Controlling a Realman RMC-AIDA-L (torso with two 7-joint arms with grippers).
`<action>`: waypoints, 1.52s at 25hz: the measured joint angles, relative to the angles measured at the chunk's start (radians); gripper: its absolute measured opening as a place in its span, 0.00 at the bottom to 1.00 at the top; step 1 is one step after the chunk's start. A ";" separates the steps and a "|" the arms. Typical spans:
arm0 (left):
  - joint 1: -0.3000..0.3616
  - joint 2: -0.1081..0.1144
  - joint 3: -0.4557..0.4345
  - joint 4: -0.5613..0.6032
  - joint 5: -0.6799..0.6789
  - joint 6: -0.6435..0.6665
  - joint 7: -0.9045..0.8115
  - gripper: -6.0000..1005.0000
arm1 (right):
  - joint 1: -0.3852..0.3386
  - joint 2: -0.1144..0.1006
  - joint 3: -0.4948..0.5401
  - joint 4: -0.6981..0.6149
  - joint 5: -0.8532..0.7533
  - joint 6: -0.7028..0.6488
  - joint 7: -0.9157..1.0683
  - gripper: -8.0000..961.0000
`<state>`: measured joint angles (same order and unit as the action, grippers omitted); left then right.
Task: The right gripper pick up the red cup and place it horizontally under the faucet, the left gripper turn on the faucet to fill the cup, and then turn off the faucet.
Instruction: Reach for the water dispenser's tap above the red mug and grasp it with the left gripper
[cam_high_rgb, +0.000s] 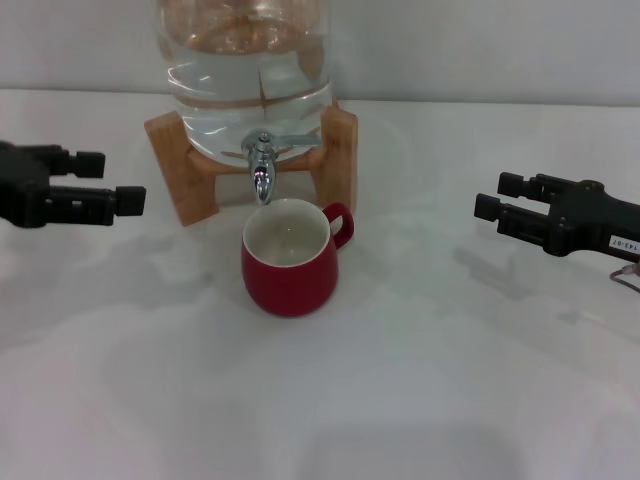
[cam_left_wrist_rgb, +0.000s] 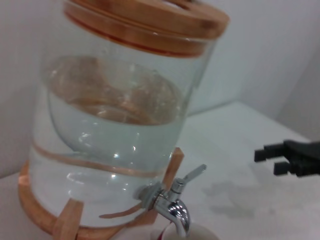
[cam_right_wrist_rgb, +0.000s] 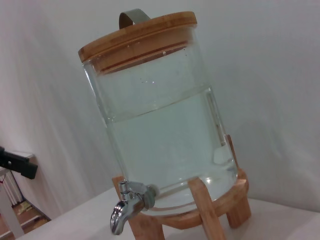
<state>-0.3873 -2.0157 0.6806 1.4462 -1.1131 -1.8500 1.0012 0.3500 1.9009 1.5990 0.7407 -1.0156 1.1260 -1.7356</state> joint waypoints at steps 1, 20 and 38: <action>-0.022 0.010 0.011 0.036 0.027 -0.026 -0.025 0.89 | 0.000 0.001 0.000 0.000 0.000 0.000 0.000 0.58; -0.417 0.065 0.242 0.115 0.377 -0.161 -0.061 0.89 | 0.001 0.015 -0.005 -0.001 0.000 0.005 -0.001 0.58; -0.532 -0.060 0.551 0.107 0.636 -0.010 0.009 0.89 | 0.003 0.023 0.002 -0.001 0.000 0.002 -0.001 0.58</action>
<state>-0.9196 -2.0754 1.2314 1.5529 -0.4772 -1.8596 1.0105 0.3528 1.9239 1.6010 0.7393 -1.0155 1.1282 -1.7364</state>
